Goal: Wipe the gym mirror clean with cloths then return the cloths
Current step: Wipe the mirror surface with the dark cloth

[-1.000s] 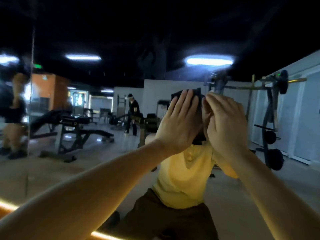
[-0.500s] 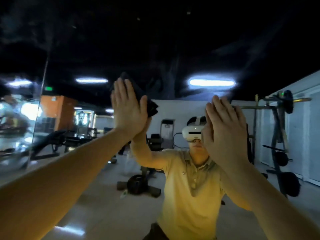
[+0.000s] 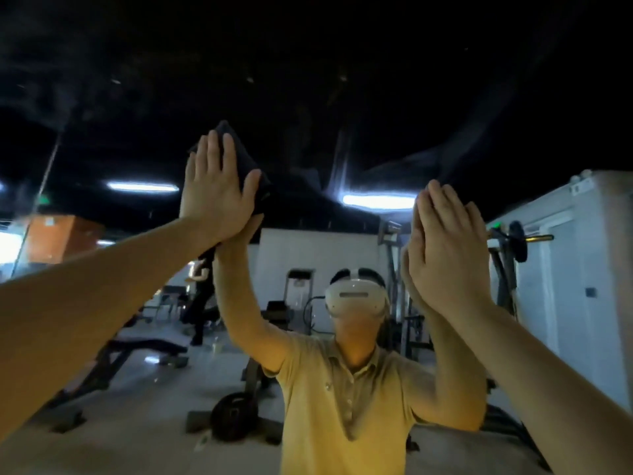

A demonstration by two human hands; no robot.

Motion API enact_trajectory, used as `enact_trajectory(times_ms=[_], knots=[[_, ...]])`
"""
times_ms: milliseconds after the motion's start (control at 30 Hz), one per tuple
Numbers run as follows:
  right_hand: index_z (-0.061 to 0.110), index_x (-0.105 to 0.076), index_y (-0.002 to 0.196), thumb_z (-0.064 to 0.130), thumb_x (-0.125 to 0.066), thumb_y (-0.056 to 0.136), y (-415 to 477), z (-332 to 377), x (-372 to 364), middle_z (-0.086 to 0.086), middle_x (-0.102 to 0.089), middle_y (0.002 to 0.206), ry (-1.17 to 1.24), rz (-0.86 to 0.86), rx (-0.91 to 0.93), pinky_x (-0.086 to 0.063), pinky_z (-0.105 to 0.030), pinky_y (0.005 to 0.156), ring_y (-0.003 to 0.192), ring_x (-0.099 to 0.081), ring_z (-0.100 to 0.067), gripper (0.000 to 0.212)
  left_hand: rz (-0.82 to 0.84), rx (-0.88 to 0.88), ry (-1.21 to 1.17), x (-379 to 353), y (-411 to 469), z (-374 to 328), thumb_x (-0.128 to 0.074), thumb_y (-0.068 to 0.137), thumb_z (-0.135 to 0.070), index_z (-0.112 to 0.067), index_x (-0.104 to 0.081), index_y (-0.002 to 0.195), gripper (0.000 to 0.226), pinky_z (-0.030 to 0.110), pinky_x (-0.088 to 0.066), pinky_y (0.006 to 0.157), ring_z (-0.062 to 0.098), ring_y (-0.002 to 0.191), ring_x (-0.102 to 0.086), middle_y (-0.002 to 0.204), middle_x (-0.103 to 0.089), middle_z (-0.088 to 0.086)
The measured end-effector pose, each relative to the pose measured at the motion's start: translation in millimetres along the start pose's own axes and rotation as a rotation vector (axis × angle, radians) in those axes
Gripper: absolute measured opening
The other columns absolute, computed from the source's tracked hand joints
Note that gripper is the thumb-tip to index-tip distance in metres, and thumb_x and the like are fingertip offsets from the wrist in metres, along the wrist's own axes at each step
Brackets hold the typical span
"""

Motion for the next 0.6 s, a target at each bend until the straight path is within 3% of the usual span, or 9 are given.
enact_trajectory(times_ms=[100, 233, 333, 400, 533, 600], knots=[[0.007, -0.032, 0.161, 0.031, -0.025, 0.105, -3.3, -5.3, -5.5, -0.011, -0.027, 0.170, 0.025, -0.047, 0.028, -0.015, -0.051, 0.129, 0.160, -0.018, -0.023, 0.062, -0.091, -0.011, -0.069, 0.2, 7.8, -76.2, -0.019, 0.108, -0.053, -0.004, -0.006, 0.166, 0.077, 0.049, -0.004, 0.132, 0.035, 0.162, -0.002, 0.174, -0.003, 0.021], [0.004, -0.040, 0.157, 0.024, -0.030, 0.101, -3.4, -11.1, -1.0, -0.011, -0.035, 0.167, 0.154, -0.115, 0.023, -0.017, -0.047, 0.130, 0.158, -0.024, -0.021, 0.061, -0.060, -0.467, -0.106, -12.1, -19.2, -223.8, -0.017, 0.108, -0.045, -0.009, -0.011, 0.167, 0.069, 0.047, -0.007, 0.132, 0.028, 0.163, -0.002, 0.175, -0.005, 0.016], [0.001, -0.038, 0.157, 0.019, -0.036, 0.097, -9.1, -16.6, 1.3, -0.013, -0.035, 0.167, 0.095, -0.117, -0.060, -0.014, -0.044, 0.131, 0.158, -0.024, -0.021, 0.063, 0.001, -0.691, -0.068, -14.7, -33.3, -235.4, -0.010, 0.108, -0.045, -0.016, -0.012, 0.168, 0.066, 0.041, 0.000, 0.132, 0.022, 0.163, -0.001, 0.176, -0.007, 0.010], [-0.002, -0.033, 0.159, 0.022, -0.035, 0.097, -12.2, -20.6, 0.1, -0.015, -0.029, 0.169, 0.033, -0.118, -0.121, -0.013, -0.046, 0.131, 0.159, -0.020, -0.024, 0.066, -0.050, -0.641, -0.036, -13.5, -19.3, -186.8, -0.018, 0.109, -0.051, -0.017, -0.015, 0.168, 0.068, 0.039, -0.001, 0.132, 0.022, 0.162, -0.006, 0.175, -0.011, 0.009], [-0.002, -0.025, 0.161, 0.027, -0.029, 0.101, -13.8, -20.4, -6.7, -0.018, -0.023, 0.170, -0.063, -0.115, -0.126, -0.015, -0.052, 0.130, 0.160, -0.017, -0.028, 0.067, -0.066, -0.206, -0.011, 1.7, 35.8, -58.3, -0.020, 0.108, -0.059, -0.009, -0.013, 0.167, 0.077, 0.045, -0.005, 0.132, 0.031, 0.162, -0.007, 0.174, -0.010, 0.018], [-0.002, -0.026, 0.160, 0.030, -0.026, 0.102, -12.3, -21.0, -7.7, -0.018, -0.024, 0.170, -0.057, -0.127, -0.123, -0.015, -0.051, 0.130, 0.160, -0.017, -0.028, 0.066, -0.065, -0.044, -0.037, 4.1, 50.5, -51.3, -0.015, 0.107, -0.061, -0.008, -0.008, 0.167, 0.080, 0.046, -0.003, 0.131, 0.033, 0.162, -0.004, 0.174, -0.006, 0.019]])
Point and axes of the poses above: each hand's wrist, its own y-axis towards the middle knuckle, its own x-axis out of the back of the hand, z = x × y, the point moved 7 cm from there along y, towards the middle knuckle
